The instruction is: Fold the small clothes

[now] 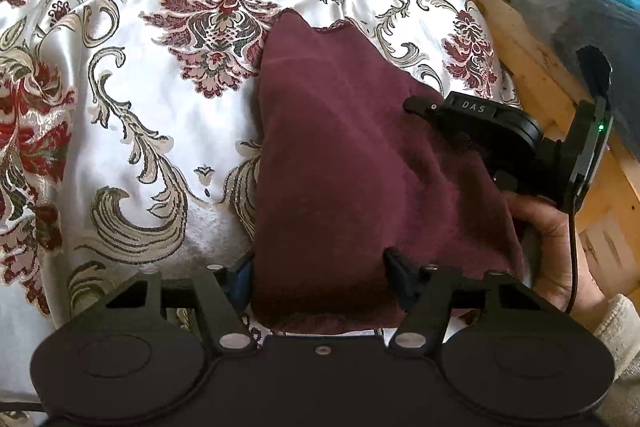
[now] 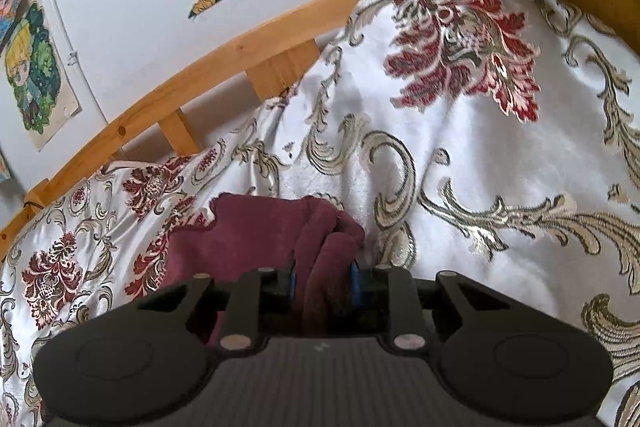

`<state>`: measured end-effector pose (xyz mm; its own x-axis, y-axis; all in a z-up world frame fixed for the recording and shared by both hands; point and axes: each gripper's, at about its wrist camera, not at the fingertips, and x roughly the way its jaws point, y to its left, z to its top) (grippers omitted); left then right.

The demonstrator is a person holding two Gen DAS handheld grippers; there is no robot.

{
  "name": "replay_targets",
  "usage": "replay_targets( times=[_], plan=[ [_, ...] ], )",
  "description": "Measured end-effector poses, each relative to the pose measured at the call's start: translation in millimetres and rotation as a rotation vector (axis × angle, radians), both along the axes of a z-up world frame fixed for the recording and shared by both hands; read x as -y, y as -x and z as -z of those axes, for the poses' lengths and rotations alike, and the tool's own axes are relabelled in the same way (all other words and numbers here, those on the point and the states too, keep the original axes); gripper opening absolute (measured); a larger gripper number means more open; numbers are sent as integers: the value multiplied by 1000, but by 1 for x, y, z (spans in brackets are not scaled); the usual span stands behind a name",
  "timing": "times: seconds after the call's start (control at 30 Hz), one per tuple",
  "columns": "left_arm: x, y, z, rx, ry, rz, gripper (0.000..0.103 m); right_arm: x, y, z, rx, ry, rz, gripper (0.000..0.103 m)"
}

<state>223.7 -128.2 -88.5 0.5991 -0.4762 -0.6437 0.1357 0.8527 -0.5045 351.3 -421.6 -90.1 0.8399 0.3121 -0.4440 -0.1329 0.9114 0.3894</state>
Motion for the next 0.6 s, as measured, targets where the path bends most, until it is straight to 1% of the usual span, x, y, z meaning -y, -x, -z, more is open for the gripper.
replay_targets(
  times=[0.1, 0.13, 0.2, 0.27, 0.33, 0.43, 0.47, 0.53, 0.6],
  plan=[
    [0, 2, -4, 19, -11, -3, 58, -3, 4, -6, 35, 12, -5, 25],
    [-1, 2, -7, 31, -19, 0, 55, -4, 7, -9, 62, 14, -9, 25],
    [-1, 2, -14, 54, -38, 5, 53, -11, 16, -22, 144, 37, -39, 24],
    [-3, 1, -20, 87, -66, 11, 52, -22, 24, -36, 217, 89, -62, 24],
    [-4, -3, -28, 147, -122, 17, 52, -31, 26, -47, 282, 107, -76, 24],
    [-10, -15, -39, 235, -195, 18, 52, -43, 20, -59, 352, 129, -68, 24],
    [-13, -22, -41, 258, -210, 18, 52, -45, 16, -62, 368, 130, -65, 24],
    [-20, -39, -43, 276, -230, 17, 52, -50, 3, -64, 369, 129, -53, 24],
    [-26, -56, -39, 263, -228, 1, 52, -52, -14, -58, 348, 100, -33, 24]
  ],
)
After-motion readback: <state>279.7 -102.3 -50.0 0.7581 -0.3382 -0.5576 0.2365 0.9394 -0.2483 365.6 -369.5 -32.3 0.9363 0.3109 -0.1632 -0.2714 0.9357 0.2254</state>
